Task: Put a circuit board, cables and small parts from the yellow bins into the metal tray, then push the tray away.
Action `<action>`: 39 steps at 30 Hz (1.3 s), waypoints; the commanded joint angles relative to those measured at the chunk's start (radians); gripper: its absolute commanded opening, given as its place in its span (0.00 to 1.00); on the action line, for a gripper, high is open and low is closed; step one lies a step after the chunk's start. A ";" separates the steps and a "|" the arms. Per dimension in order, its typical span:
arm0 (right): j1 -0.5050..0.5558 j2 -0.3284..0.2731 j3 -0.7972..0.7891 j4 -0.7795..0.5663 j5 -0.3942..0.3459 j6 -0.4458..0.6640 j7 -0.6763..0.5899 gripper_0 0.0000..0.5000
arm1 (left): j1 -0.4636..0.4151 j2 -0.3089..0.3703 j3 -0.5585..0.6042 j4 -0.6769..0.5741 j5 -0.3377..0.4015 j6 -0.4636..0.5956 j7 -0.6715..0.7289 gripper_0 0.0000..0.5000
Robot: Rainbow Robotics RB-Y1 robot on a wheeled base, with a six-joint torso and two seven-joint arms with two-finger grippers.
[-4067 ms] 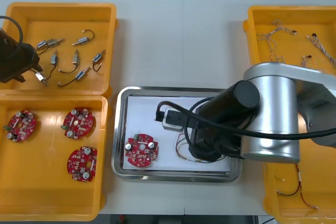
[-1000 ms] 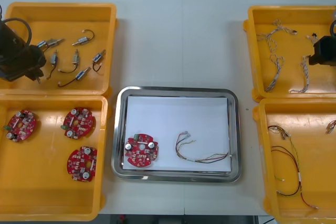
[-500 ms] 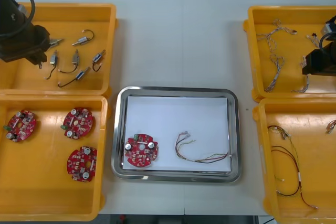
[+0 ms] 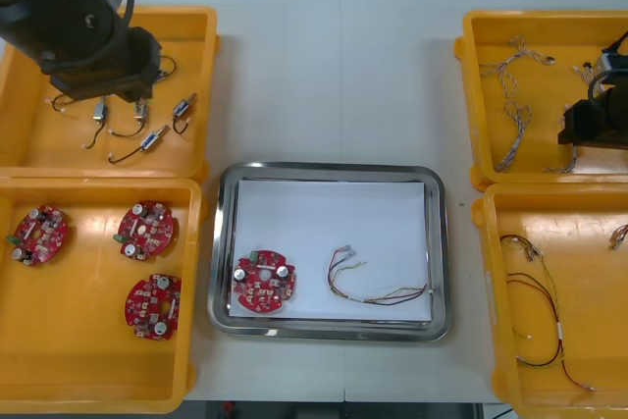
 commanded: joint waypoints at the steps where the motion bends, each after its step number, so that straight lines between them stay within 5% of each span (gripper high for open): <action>1: -0.023 0.012 0.038 0.004 0.011 -0.031 0.017 1.00 | 0.017 -0.054 -0.050 -0.103 -0.035 0.005 0.133 0.00; 18: 0.029 0.021 0.039 0.020 -0.013 -0.085 0.017 1.00 | 0.023 -0.227 -0.344 -0.132 -0.156 -0.082 0.224 0.00; 39: 0.081 0.012 0.016 0.020 -0.059 -0.085 -0.001 1.00 | 0.043 -0.269 -0.573 -0.014 -0.216 -0.249 0.264 0.00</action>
